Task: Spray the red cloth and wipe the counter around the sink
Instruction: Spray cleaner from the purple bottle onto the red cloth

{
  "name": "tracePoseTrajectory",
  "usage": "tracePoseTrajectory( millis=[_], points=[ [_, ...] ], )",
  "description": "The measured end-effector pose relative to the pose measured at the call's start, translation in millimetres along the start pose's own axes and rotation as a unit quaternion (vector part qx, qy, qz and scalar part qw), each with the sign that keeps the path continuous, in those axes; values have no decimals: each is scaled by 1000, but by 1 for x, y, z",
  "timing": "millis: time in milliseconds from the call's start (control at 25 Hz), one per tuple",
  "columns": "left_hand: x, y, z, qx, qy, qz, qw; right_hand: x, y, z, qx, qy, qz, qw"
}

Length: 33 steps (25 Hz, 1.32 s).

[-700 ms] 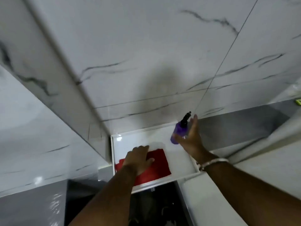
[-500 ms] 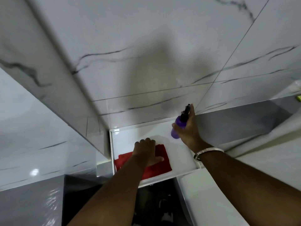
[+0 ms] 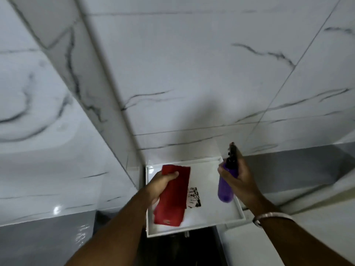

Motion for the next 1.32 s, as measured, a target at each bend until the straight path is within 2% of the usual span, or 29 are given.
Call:
tracePoseTrajectory(
  millis=[80,200,320,560,840,1000,1320],
  points=[
    [-5,7,-17,10,123,-77,989,10,5,15,-22,25,50,998],
    [-2,13,-53,70,194,-123,971,31,1,38,-64,36,90,993],
    [0,18,-88,99,187,-140,967,52,-2,65,-95,27,138,985],
    [-6,30,-143,132,132,-113,976,78,-4,97,-71,56,230,969],
    [-9,41,-162,128,154,-146,969,80,4,93,-40,75,260,962],
    [-3,48,-165,119,202,-126,964,76,10,76,-10,66,263,962],
    [7,61,-164,129,214,-99,963,61,26,45,22,79,239,968]
  ],
)
Point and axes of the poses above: each hand's wrist, its own y-axis away from the middle knuckle, its own x-axis out of the palm, z = x × y, the point moved 1 cm from there along -y, towards the middle knuckle, and after that the axes turned 13 degrees about x, right-handed, at the moved point
